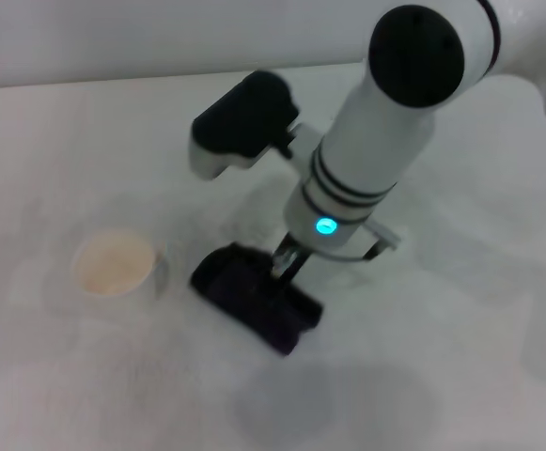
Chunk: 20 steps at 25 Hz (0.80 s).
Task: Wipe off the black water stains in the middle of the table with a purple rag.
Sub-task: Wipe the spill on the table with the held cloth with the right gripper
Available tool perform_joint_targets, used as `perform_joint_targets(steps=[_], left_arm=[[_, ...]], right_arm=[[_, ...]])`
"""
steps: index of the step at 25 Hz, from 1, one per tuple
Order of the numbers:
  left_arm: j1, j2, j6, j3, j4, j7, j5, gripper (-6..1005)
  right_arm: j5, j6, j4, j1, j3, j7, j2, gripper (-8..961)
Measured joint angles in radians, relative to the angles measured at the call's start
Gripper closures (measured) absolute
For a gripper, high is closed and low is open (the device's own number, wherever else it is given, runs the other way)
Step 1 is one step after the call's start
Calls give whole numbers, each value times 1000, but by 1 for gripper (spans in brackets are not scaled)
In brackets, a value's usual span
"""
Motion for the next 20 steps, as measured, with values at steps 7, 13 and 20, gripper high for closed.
perform_joint_targets(steps=[7,13,20], left_arm=[[2,0,0,-2,0,2,0,120],[-3,1,0,-2,0,5,0,119],[-9,2,0,1,0,5,0,119]], right_arm=[[-221,63,7,-6,70,97,0,849],[-231,74,14,-1,66,112,5,849],[7,80,68,6,-6,3,6,850]])
